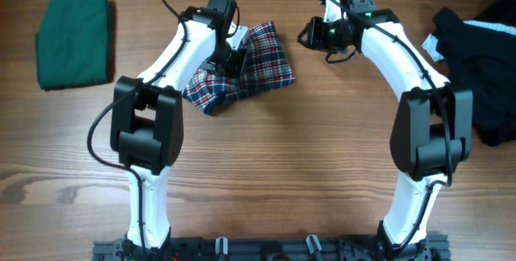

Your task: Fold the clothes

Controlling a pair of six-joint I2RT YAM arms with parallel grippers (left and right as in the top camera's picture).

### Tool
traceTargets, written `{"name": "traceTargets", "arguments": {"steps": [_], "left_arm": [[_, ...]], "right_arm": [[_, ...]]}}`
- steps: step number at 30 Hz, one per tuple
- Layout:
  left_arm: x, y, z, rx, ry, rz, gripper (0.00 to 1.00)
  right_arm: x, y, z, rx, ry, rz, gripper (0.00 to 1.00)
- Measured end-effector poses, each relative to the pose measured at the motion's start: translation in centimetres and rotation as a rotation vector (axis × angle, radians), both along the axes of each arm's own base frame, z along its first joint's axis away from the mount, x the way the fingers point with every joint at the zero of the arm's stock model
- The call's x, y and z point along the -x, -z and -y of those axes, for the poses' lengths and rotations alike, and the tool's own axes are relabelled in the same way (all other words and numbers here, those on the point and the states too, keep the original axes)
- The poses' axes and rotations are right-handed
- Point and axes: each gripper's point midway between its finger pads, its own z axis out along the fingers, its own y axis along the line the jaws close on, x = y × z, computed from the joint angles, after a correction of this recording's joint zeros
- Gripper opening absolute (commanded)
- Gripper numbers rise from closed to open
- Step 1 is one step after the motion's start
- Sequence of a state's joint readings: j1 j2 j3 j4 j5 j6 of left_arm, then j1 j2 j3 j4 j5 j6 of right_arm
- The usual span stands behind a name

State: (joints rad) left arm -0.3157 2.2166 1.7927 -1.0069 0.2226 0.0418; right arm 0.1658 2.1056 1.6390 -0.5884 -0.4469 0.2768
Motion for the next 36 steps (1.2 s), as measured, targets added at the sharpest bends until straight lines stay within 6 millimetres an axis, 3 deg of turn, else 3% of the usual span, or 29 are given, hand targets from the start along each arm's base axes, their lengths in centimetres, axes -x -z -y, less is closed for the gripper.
{"name": "traceTargets", "arguments": {"steps": [1,4,10,16,19,24,26,28,29,30,32,36], "left_arm": [[0.1,-0.5,0.2,0.009,0.005,0.005,0.72],[0.2,-2.5,0.8,0.051,0.003,0.029,0.8],[0.3,-6.5,2.1,0.154,0.022,0.091,0.83],[-0.1,-8.0,2.7,0.208,-0.016,0.109,0.84],[-0.4,-8.1,2.0,0.22,-0.068,0.094,0.84],[-2.1,-8.7,-1.7,0.269,-0.229,0.075,0.85],[-2.9,-9.1,-3.5,0.306,-0.303,0.069,0.79],[-3.3,-9.4,-5.0,0.339,-0.369,0.054,0.54],[-3.5,-9.6,-5.7,0.357,-0.399,0.046,0.25],[-3.6,-9.7,-6.1,0.374,-0.42,0.04,0.04],[-3.7,-9.9,-6.4,0.395,-0.438,0.028,0.04],[-3.3,-10.1,-4.8,0.421,-0.413,0.013,0.04]], "right_arm": [[0.0,-0.2,-0.1,-0.023,-0.017,0.005,0.63],[0.2,-0.9,-0.3,-0.084,-0.059,0.01,0.71],[0.6,-1.5,-1.0,-0.13,-0.13,0.035,0.8],[0.8,-1.9,-2.1,-0.143,-0.179,0.06,0.82],[0.9,-2.0,-2.3,-0.155,-0.187,0.062,0.83],[0.9,-1.8,-2.7,-0.179,-0.2,0.057,0.82],[1.0,-1.4,-2.8,-0.181,-0.201,0.047,0.72],[1.0,-0.9,-2.7,-0.171,-0.196,0.039,0.58],[0.9,-0.6,-2.5,-0.152,-0.19,0.04,0.49],[0.7,-0.4,-2.3,-0.136,-0.177,0.038,0.38],[0.4,0.1,-1.7,-0.089,-0.153,0.042,0.17],[0.0,1.0,-0.2,0.002,-0.104,0.034,0.09]]}}
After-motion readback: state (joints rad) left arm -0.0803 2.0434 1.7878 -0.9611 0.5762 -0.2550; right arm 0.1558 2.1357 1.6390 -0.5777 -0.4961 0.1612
